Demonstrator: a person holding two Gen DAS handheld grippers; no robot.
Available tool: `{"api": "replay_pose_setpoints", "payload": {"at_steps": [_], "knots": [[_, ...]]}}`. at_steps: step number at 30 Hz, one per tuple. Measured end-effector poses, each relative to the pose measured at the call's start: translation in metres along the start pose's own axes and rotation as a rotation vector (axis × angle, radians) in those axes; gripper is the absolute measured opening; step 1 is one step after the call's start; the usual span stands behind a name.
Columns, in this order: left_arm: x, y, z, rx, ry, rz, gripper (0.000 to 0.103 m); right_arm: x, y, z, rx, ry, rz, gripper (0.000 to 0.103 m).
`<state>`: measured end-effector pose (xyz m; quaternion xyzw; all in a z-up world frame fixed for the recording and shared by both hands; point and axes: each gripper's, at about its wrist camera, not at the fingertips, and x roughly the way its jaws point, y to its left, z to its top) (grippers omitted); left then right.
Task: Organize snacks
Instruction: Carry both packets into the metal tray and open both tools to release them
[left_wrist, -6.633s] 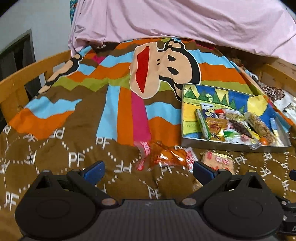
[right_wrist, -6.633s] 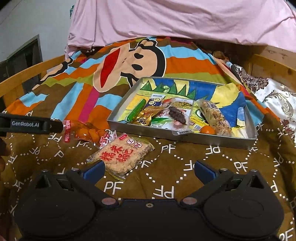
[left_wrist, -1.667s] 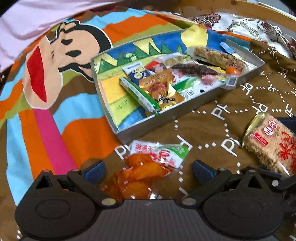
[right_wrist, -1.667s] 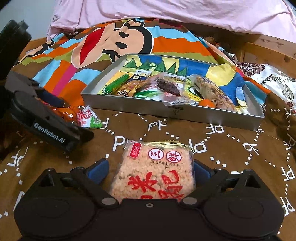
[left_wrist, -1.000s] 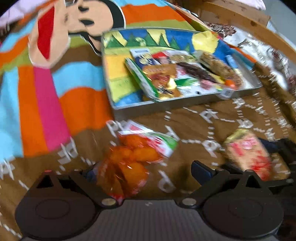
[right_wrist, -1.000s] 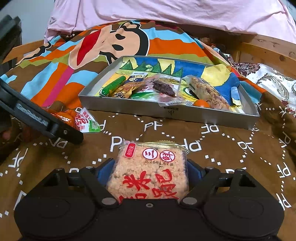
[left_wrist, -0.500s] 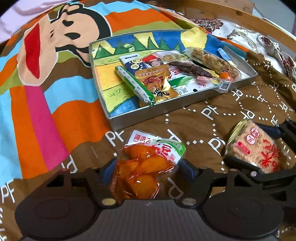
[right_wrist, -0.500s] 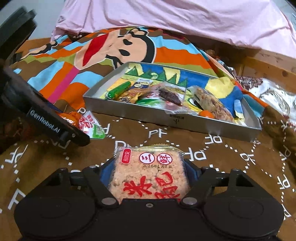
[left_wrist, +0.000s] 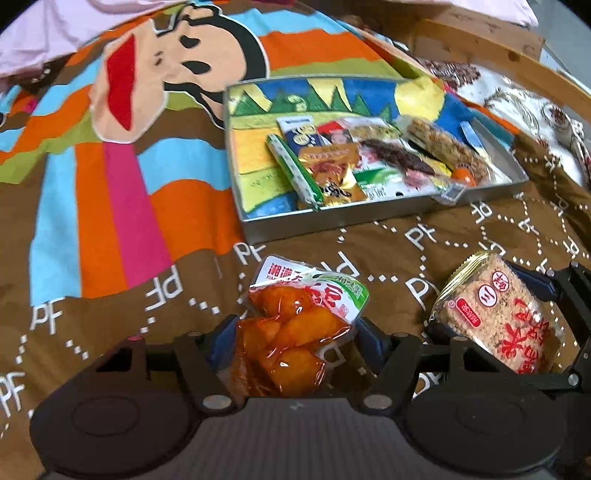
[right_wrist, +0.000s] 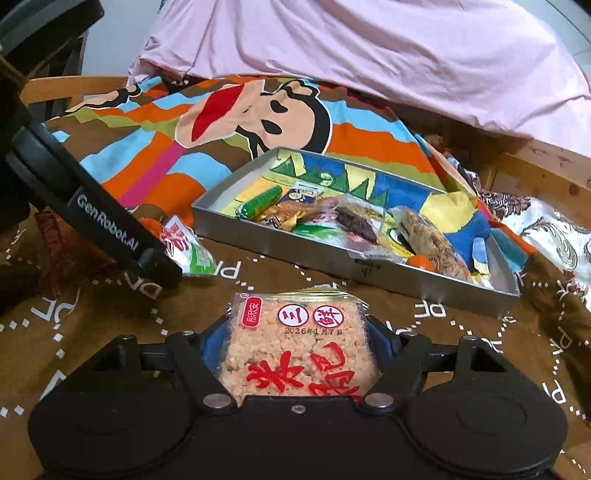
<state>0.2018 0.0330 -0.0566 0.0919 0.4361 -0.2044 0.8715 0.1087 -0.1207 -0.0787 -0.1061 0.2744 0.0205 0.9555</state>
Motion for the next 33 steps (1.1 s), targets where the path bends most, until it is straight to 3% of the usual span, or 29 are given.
{"api": "replay_pose_setpoints", "payload": {"at_steps": [14,19,27,33], "knots": [[-0.022,0.012,0.010,-0.145,-0.197,-0.029,0.071,-0.011,-0.003,0.012,-0.003,-0.127,-0.043,0.076],[-0.012,0.020,0.021,-0.222,-0.302,-0.099,0.071,-0.007,-0.010,0.022,0.001,-0.172,-0.052,0.076],[0.019,0.040,0.068,-0.394,-0.432,-0.146,0.071,0.031,-0.030,0.056,-0.016,-0.217,-0.068,0.076],[0.053,0.033,0.088,-0.342,-0.444,-0.091,0.071,0.075,-0.048,0.080,0.038,-0.211,-0.080,0.076]]}}
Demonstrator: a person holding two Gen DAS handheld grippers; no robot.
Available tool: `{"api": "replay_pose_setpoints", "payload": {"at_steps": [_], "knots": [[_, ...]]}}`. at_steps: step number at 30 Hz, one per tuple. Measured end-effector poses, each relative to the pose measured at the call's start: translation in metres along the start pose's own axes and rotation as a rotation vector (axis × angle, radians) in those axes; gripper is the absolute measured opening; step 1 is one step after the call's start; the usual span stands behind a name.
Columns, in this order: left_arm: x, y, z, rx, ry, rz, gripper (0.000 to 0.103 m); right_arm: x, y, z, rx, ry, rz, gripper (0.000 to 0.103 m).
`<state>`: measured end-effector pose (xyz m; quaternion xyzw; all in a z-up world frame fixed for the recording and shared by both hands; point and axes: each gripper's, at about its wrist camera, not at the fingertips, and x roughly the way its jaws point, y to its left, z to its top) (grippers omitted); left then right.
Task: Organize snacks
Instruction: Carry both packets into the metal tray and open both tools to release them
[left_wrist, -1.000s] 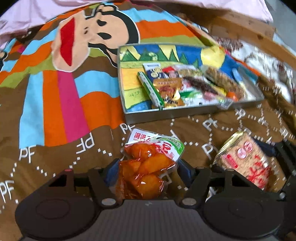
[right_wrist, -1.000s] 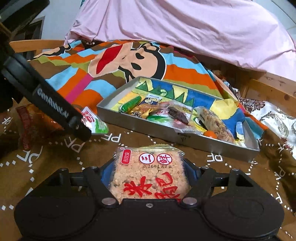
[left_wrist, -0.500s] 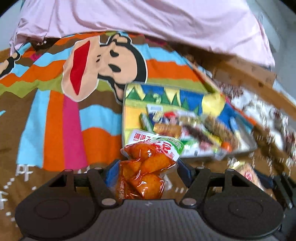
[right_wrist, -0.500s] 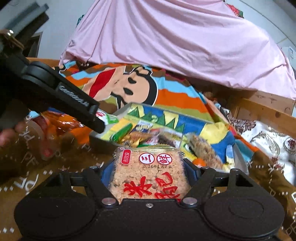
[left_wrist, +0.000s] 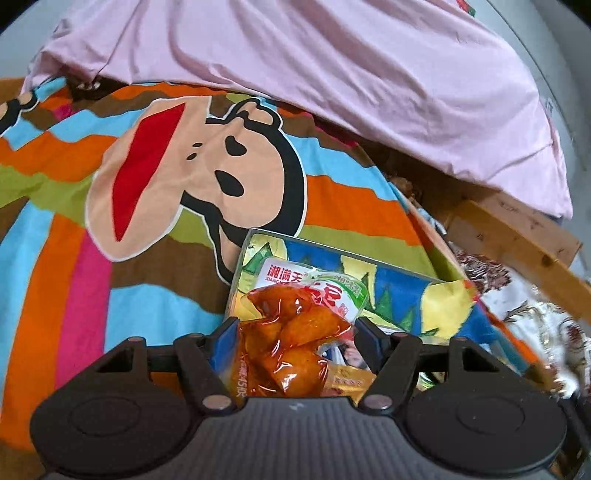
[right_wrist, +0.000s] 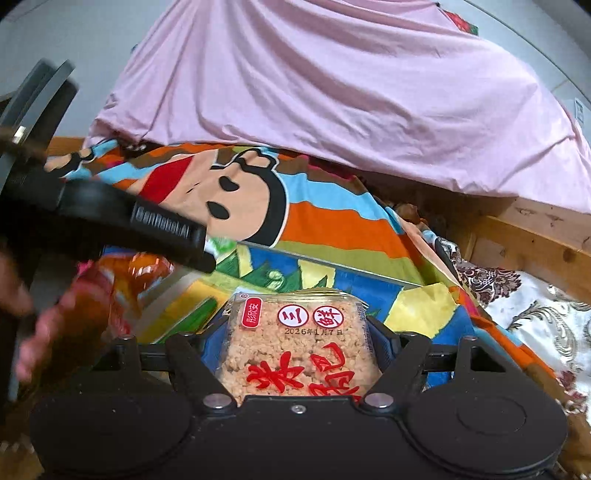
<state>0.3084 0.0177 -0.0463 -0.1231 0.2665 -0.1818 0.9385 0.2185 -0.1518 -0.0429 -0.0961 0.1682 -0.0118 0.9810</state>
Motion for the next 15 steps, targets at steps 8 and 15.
{"api": "replay_pose_setpoints", "payload": {"at_steps": [8,15], "knots": [[0.028,-0.017,-0.003,0.101,0.007,0.008,0.071,0.050,-0.012,0.011,0.043,0.030,-0.016,0.076],[0.042,-0.018,-0.008,0.097,0.030,0.000,0.071,0.082,-0.028,0.009,0.103,0.130,-0.015,0.076]]}}
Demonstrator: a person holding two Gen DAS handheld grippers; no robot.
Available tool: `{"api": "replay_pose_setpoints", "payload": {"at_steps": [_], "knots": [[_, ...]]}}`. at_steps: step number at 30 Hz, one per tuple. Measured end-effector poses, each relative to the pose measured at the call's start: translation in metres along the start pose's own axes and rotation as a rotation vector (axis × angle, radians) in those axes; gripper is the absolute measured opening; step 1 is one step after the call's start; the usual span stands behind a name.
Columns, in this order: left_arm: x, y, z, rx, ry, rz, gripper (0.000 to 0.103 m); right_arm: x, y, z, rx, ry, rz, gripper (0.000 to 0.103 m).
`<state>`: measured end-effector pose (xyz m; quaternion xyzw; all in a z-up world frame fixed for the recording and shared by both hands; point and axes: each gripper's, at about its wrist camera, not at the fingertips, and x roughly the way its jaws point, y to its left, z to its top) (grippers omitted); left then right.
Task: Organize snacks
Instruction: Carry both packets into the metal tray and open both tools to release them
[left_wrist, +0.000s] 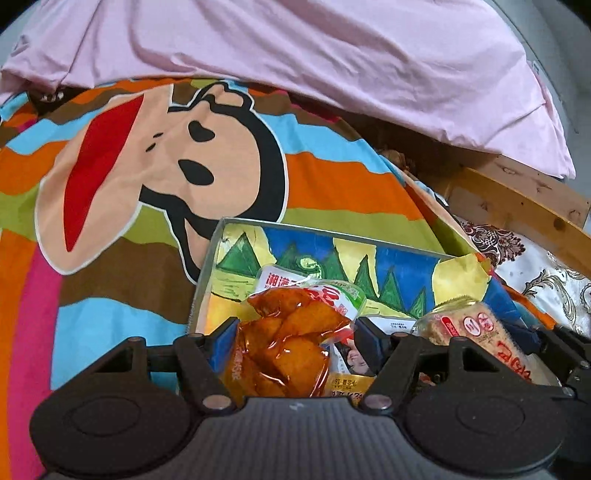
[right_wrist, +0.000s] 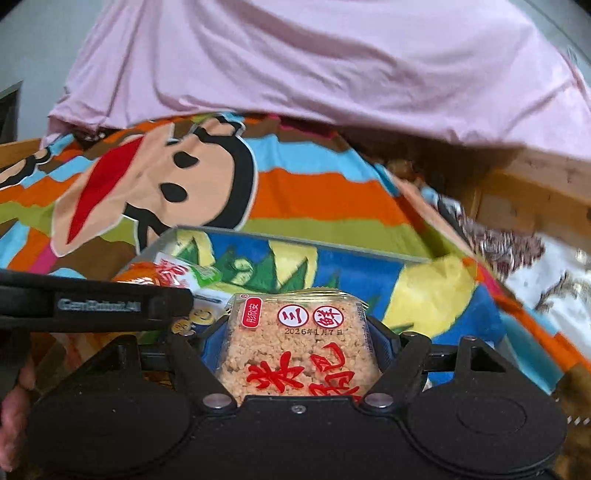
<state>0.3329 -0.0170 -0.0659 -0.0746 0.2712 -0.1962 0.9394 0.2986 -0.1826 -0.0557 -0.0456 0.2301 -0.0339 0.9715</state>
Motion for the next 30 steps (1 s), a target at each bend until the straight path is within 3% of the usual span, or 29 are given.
{"api": "replay_pose_setpoints", "payload": {"at_steps": [10,14,18,30], "knots": [[0.013,-0.005,-0.003,0.006,0.040,-0.044,0.073,0.012,-0.012,-0.008,0.024,0.048,-0.027,0.077],[0.015,-0.006,-0.006,0.019,0.042,-0.042,0.073,0.011,-0.014,-0.010,0.007,0.042,-0.040,0.084],[0.011,-0.002,-0.003,-0.021,0.023,-0.072,0.081,0.009,-0.017,-0.010,0.006,0.044,-0.042,0.086],[-0.007,-0.006,0.009,-0.017,-0.038,-0.059,0.089,-0.019,-0.028,0.003,0.004,0.002,-0.064,0.092]]}}
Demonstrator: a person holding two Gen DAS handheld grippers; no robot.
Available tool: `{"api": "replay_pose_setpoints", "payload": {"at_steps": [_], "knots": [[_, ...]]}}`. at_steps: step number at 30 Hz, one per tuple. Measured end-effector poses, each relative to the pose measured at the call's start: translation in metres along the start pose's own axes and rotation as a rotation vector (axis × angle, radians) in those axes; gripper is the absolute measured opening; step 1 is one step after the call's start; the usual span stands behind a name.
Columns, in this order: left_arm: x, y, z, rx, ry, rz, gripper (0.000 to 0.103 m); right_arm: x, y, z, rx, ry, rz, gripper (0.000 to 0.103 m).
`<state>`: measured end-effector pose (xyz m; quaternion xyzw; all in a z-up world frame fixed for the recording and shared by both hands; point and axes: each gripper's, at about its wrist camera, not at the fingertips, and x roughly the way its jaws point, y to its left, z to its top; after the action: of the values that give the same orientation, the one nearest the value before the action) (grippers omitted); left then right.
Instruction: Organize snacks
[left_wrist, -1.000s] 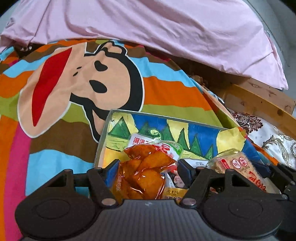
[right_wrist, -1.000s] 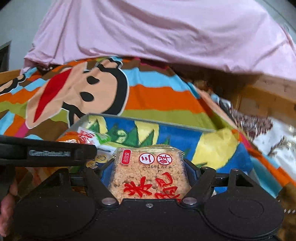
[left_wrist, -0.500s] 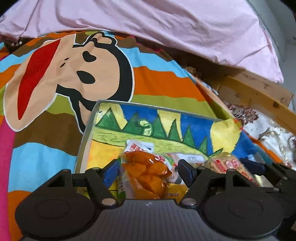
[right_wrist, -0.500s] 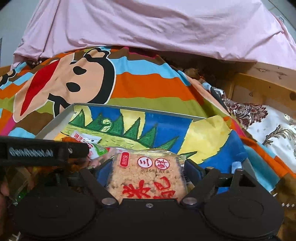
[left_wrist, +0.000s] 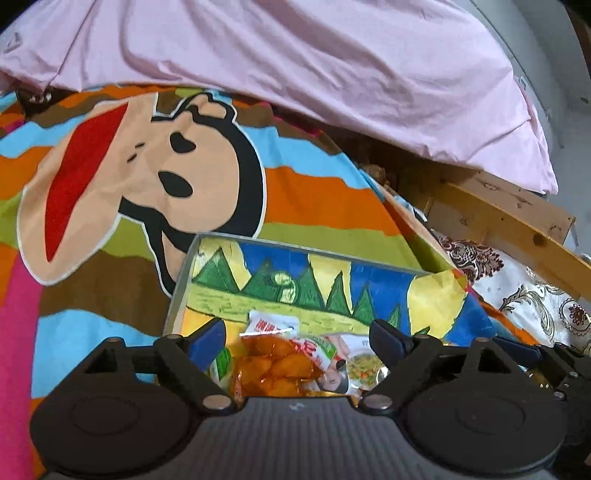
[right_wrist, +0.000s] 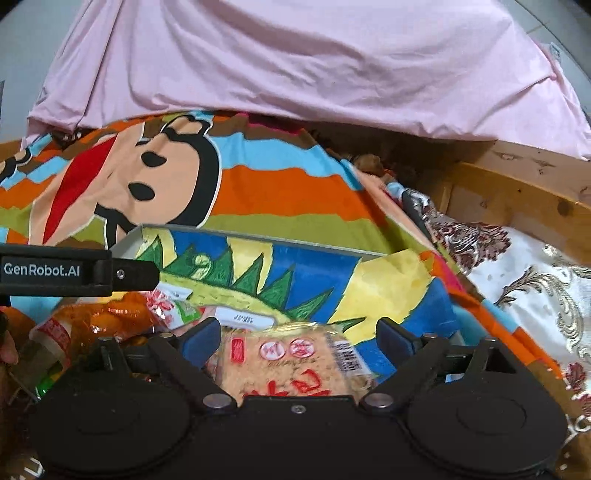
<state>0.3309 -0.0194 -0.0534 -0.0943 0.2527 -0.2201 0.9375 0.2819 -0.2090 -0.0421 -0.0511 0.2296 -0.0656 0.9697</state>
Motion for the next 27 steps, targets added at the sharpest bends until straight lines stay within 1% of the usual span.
{"api": "replay_pose_setpoints", "payload": {"at_steps": [3,7,13,21,27], "knots": [[-0.007,-0.002,0.003,-0.002,-0.011,0.010,0.094,-0.012,-0.006,0.007,0.018,-0.016,-0.004,0.094],[-0.019,-0.007,0.006,-0.003,-0.025,0.033,0.098,-0.031,-0.016,0.017,0.042,-0.052,-0.008,0.097],[-0.045,-0.018,0.011,-0.002,-0.040,0.071,0.102,-0.067,-0.035,0.022,0.098,-0.096,-0.011,0.101],[-0.094,-0.036,0.007,0.030,-0.019,0.126,0.102,-0.116,-0.058,0.016,0.177,-0.111,0.005,0.102],[-0.145,-0.051,-0.004,0.042,-0.051,0.167,0.102,-0.156,-0.067,0.007,0.203,-0.123,0.032,0.102]]}}
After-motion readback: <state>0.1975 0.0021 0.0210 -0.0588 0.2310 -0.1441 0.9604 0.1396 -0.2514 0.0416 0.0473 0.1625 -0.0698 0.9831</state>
